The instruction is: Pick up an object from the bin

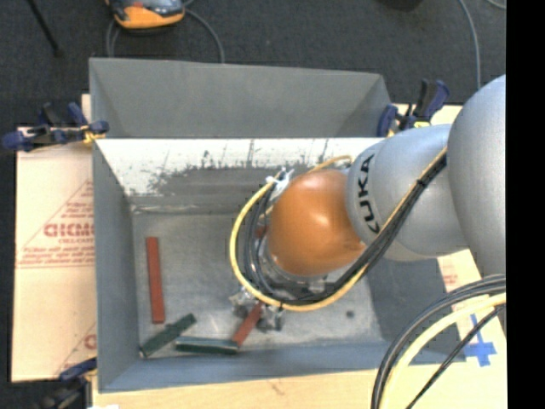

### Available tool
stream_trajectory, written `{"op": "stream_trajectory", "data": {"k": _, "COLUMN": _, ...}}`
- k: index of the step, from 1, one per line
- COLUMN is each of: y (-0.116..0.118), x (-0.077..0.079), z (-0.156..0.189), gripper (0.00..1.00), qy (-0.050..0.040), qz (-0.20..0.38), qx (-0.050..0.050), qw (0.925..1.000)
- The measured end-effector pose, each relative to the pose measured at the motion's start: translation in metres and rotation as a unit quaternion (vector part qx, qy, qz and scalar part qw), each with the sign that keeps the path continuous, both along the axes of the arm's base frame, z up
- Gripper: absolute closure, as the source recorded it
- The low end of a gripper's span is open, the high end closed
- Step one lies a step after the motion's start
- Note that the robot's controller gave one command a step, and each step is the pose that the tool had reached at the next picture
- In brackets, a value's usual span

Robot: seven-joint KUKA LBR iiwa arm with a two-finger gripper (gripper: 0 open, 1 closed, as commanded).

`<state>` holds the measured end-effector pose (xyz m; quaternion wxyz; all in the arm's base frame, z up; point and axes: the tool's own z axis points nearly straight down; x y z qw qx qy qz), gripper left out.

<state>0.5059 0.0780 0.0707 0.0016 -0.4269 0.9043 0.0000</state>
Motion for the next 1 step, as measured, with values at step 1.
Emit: {"op": "stream_trajectory", "data": {"k": 1, "y": -0.0059, "x": -0.0077, "z": 0.1950, "gripper": 1.00, "qy": -0.0016, "qz": 0.034, "qx": 0.000, "qw": 0.9994}}
